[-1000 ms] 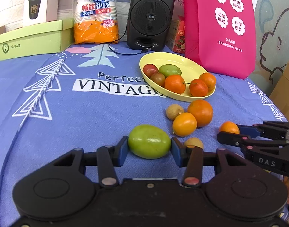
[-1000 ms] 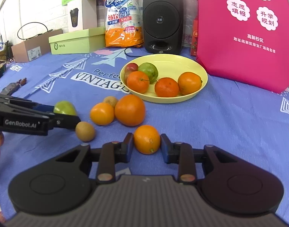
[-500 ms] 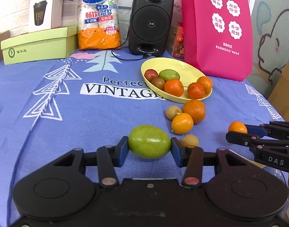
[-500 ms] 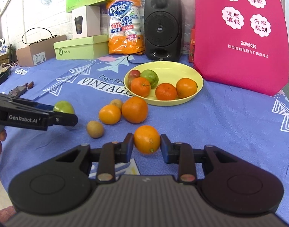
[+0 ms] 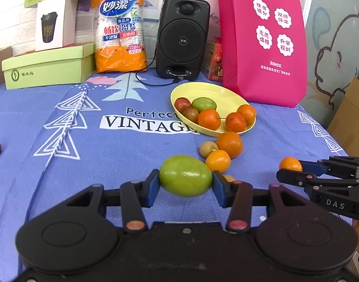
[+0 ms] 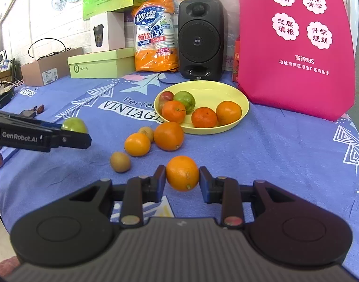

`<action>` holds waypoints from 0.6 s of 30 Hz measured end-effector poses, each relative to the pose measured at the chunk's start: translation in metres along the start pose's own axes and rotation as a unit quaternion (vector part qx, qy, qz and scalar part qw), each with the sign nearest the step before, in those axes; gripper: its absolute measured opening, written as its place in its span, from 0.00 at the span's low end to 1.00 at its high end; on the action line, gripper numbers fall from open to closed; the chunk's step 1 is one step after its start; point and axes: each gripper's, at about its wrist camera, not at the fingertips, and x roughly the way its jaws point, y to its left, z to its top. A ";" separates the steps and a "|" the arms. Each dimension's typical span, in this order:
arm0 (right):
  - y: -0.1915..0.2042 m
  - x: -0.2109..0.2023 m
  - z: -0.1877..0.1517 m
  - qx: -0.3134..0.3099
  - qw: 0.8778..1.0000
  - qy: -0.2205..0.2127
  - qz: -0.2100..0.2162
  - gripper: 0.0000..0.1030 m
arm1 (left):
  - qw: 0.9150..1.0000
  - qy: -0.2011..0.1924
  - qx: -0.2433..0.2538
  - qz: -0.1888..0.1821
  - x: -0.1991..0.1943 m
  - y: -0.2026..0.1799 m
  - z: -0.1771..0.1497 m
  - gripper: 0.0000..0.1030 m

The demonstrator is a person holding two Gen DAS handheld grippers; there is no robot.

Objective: Organize fruits
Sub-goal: 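Grasp a green mango with the left tool while the right tool grasps an orange, then carry the mango and orange to the yellow plate and open both tools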

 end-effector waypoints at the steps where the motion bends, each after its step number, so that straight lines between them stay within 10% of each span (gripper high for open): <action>1: -0.001 -0.001 0.000 0.000 1.000 -0.001 0.000 0.29 | 1.000 -0.001 0.002 0.000 0.000 -0.001 0.000 0.45; 18: -0.008 0.001 0.058 -0.040 0.998 -0.046 -0.023 0.29 | 0.998 -0.017 0.061 -0.016 0.035 -0.013 0.083 0.45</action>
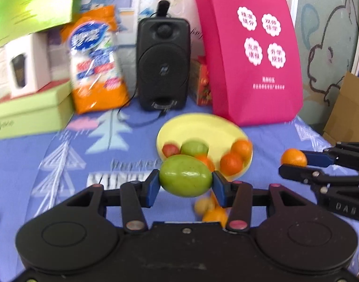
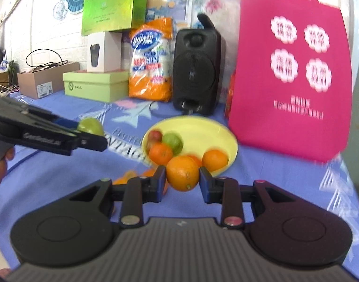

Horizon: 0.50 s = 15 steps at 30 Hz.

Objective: Organize fruits
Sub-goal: 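Carry the mango and orange to the yellow plate and open both tools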

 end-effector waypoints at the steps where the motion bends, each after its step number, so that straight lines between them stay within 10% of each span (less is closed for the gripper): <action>1: -0.001 0.004 0.007 -0.004 1.000 -0.003 0.000 0.29 | 1.000 0.001 0.001 0.000 0.008 0.002 0.010 0.45; 15: -0.017 0.091 0.032 -0.008 1.000 0.028 0.005 0.29 | 0.999 0.048 0.016 0.007 0.143 0.000 0.066 0.45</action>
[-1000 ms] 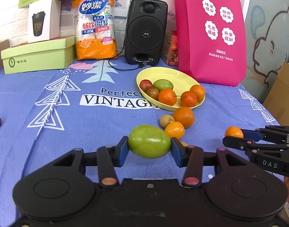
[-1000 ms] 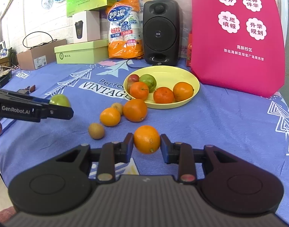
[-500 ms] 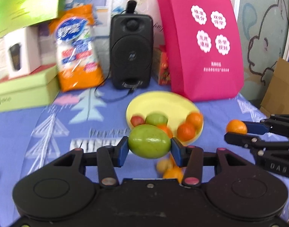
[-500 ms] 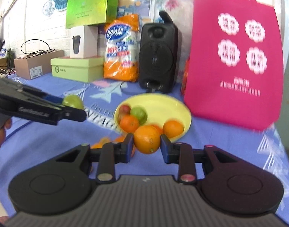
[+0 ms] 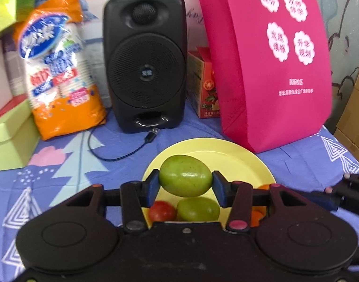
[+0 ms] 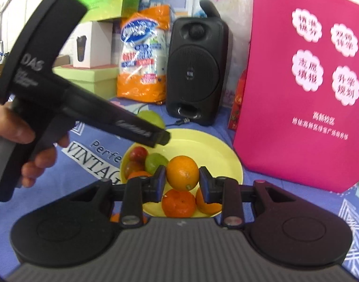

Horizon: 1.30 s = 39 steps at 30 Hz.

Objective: Organize fruits
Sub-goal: 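Carry the mango and orange to the yellow plate and open both tools, then grasp a brown kiwi with the left tool while the right tool grasps an orange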

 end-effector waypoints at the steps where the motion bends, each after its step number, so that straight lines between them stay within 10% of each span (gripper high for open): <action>1: -0.001 0.006 -0.001 0.002 1.000 0.003 -0.001 0.29 | 1.000 0.003 0.000 0.002 0.006 -0.001 0.001 0.45; 18: -0.007 0.048 -0.002 0.013 1.000 0.011 -0.012 0.29 | 0.998 0.040 -0.035 0.021 0.057 0.009 0.003 0.51; 29: -0.010 -0.001 -0.013 0.018 0.999 -0.015 -0.022 0.48 | 1.000 0.000 -0.011 0.023 -0.008 0.012 0.005 0.64; 39: -0.003 -0.047 -0.053 0.044 0.999 -0.006 0.016 0.50 | 1.000 -0.017 -0.014 0.013 -0.087 0.010 -0.064 0.67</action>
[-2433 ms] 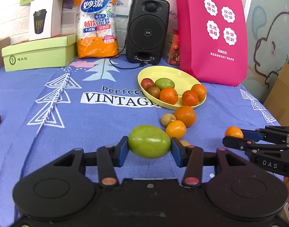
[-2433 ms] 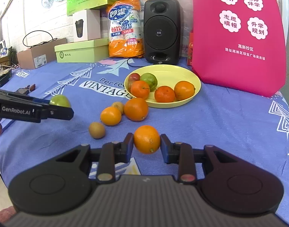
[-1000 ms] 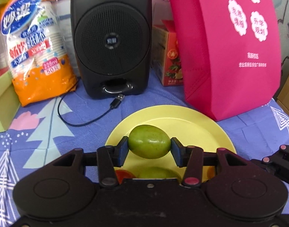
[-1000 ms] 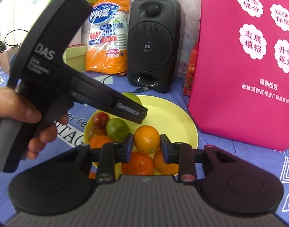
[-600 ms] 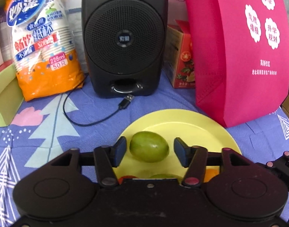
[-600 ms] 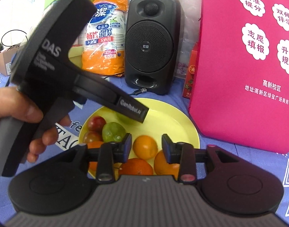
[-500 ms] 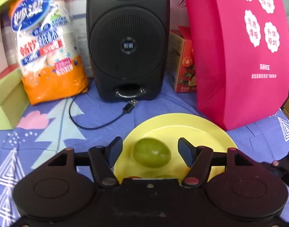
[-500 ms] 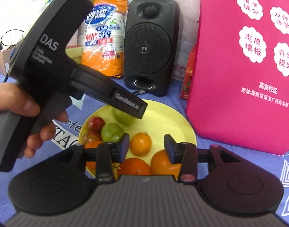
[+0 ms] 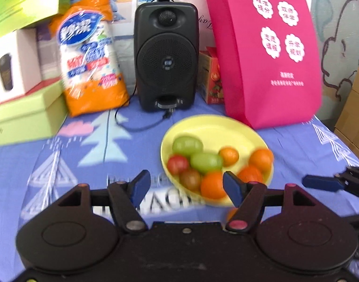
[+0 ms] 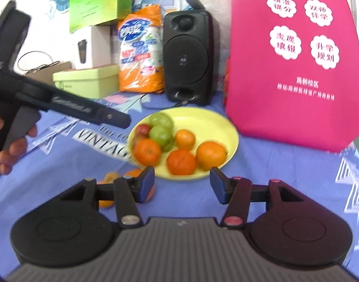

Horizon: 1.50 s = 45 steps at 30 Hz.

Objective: Organize fruits
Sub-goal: 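Grasp a brown kiwi with the left tool while the right tool grasps an orange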

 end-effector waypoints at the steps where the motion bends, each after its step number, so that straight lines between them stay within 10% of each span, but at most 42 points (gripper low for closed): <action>1: 0.003 -0.001 -0.003 -0.001 1.000 0.002 0.004 0.50 | 1.000 -0.001 0.000 0.001 -0.006 0.000 -0.009 0.67; 14: 0.014 -0.007 -0.018 -0.012 0.999 0.023 0.025 0.50 | 1.000 0.014 0.015 -0.018 -0.042 -0.033 -0.098 0.66; 26: 0.019 0.001 -0.007 -0.020 0.999 0.022 0.039 0.50 | 0.999 0.026 -0.005 -0.046 -0.033 -0.032 -0.103 0.24; 45: 0.041 0.063 -0.007 -0.021 0.996 0.066 0.054 0.41 | 0.999 0.030 -0.027 -0.032 -0.037 -0.015 -0.102 0.24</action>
